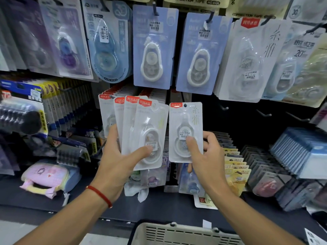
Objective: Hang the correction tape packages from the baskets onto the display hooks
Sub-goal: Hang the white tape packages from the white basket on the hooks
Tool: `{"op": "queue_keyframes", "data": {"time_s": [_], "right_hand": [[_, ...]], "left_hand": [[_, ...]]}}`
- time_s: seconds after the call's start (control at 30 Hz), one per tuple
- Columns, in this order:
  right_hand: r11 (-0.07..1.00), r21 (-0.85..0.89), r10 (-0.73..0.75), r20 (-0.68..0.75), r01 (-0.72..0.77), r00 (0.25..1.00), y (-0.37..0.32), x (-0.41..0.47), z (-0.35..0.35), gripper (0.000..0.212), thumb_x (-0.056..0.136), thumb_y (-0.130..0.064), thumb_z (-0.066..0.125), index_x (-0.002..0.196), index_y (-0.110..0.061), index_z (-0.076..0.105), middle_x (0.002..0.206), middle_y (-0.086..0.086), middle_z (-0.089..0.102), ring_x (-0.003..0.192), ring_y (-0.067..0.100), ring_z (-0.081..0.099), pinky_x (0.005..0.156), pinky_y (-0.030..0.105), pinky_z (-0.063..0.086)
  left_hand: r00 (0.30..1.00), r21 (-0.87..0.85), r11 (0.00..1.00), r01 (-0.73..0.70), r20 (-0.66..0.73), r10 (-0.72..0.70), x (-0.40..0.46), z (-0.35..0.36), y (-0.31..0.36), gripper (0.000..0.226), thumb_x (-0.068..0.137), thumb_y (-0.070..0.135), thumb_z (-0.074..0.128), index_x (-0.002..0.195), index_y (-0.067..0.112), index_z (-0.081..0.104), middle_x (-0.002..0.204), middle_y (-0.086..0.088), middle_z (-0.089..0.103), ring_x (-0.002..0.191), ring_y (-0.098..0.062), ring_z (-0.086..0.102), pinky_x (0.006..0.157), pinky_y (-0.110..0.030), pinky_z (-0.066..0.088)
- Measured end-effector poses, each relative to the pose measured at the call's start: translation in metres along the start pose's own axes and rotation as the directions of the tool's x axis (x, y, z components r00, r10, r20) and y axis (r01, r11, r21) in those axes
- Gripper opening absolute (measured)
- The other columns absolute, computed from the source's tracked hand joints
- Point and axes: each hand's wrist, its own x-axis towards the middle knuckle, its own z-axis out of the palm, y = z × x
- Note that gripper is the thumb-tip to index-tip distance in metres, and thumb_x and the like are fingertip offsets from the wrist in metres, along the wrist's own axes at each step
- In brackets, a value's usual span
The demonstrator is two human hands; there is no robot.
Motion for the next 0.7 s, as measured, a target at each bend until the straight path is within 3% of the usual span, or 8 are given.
{"op": "queue_keyframes", "data": {"time_s": [0.3,0.53,0.63,0.7], "right_hand": [[1.000,-0.003,0.002,0.057,-0.002,0.998,-0.002,0.011,-0.006,0.018,0.102,-0.041,0.068,0.110,-0.026,0.062,0.088,-0.003,0.077,0.047,0.027,0.066,0.054,0.049,0.059],[1.000,0.006,0.005,0.001,-0.005,1.000,0.003,0.005,-0.007,0.014,0.100,-0.039,0.069,0.105,-0.027,0.063,0.088,-0.005,0.077,0.047,0.025,0.067,0.047,0.042,0.056],[0.998,0.012,0.060,0.045,-0.061,0.997,0.005,0.010,-0.004,0.021,0.102,-0.042,0.066,0.115,-0.027,0.063,0.098,-0.004,0.078,0.066,0.020,0.075,0.058,0.042,0.063],[0.982,-0.059,0.183,0.119,-0.177,0.976,0.007,0.015,-0.004,0.041,0.103,-0.049,0.060,0.135,-0.023,0.056,0.123,-0.001,0.072,0.093,0.017,0.076,0.072,0.037,0.064]], "left_hand": [[0.999,-0.034,0.999,-0.012,0.037,0.013,-0.002,0.007,0.003,0.075,0.064,0.031,0.092,0.129,0.047,0.060,0.128,0.006,0.073,0.119,-0.019,0.071,0.099,-0.044,0.056],[1.000,-0.058,0.998,-0.017,0.023,0.019,-0.001,0.006,0.003,0.075,0.063,0.032,0.092,0.129,0.046,0.060,0.125,0.006,0.074,0.115,-0.019,0.073,0.088,-0.029,0.062],[0.999,-0.071,0.997,-0.015,0.029,0.017,-0.001,0.006,0.002,0.074,0.064,0.031,0.092,0.129,0.045,0.061,0.126,0.005,0.074,0.116,-0.019,0.073,0.087,-0.028,0.061],[0.999,-0.072,0.997,-0.009,0.037,0.011,-0.001,0.007,0.002,0.075,0.065,0.030,0.092,0.131,0.045,0.060,0.127,0.005,0.074,0.117,-0.020,0.073,0.089,-0.032,0.062]]}}
